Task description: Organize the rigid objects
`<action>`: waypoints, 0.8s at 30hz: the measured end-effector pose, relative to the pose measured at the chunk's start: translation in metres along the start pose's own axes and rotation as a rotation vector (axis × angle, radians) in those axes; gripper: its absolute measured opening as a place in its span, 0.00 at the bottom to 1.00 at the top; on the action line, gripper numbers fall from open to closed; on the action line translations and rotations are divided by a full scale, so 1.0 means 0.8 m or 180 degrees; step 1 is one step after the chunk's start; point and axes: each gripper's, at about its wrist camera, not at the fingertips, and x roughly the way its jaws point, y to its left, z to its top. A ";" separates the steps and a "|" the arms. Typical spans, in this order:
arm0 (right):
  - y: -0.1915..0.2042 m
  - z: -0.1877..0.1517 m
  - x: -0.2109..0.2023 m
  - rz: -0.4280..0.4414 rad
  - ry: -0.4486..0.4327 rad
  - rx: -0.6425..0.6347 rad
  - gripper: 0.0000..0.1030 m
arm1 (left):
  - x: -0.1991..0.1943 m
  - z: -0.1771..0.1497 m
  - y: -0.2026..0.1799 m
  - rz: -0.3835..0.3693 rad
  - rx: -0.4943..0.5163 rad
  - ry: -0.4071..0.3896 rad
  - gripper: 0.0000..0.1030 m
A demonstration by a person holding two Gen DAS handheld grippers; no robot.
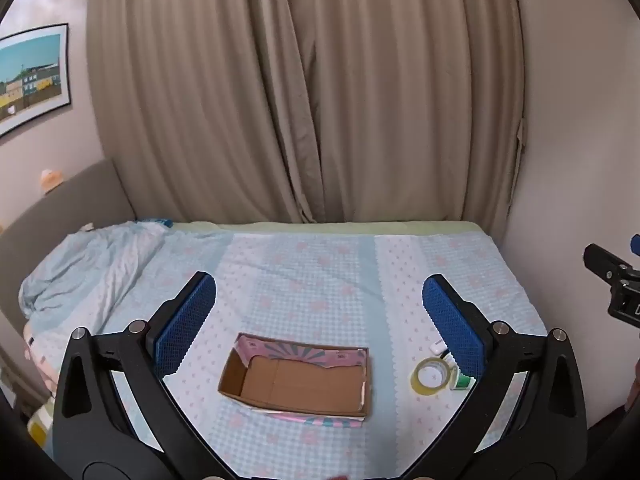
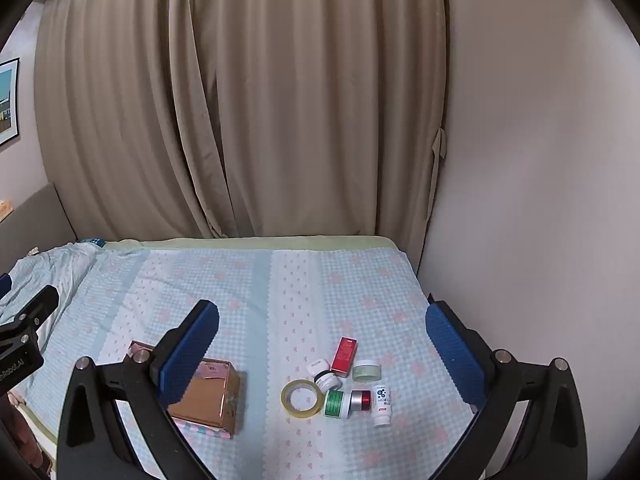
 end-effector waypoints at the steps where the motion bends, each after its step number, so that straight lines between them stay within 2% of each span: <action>1: 0.000 0.000 0.000 0.0001 -0.0002 -0.0003 1.00 | 0.001 0.000 -0.001 0.0001 -0.0002 0.0008 1.00; 8: 0.000 0.000 -0.003 -0.0006 -0.0040 -0.0042 1.00 | 0.007 0.003 -0.008 -0.0071 -0.0042 -0.0014 1.00; 9: 0.002 -0.002 0.005 -0.0012 0.0027 -0.0034 1.00 | 0.008 0.005 -0.009 -0.0065 -0.0040 -0.0013 1.00; 14: 0.002 -0.005 0.000 0.0001 0.0048 -0.0035 1.00 | -0.005 0.004 0.005 -0.0118 -0.0044 -0.0029 1.00; 24: 0.003 -0.004 0.006 0.0006 0.0079 -0.0040 1.00 | -0.001 0.009 0.011 -0.0143 -0.0060 0.0019 1.00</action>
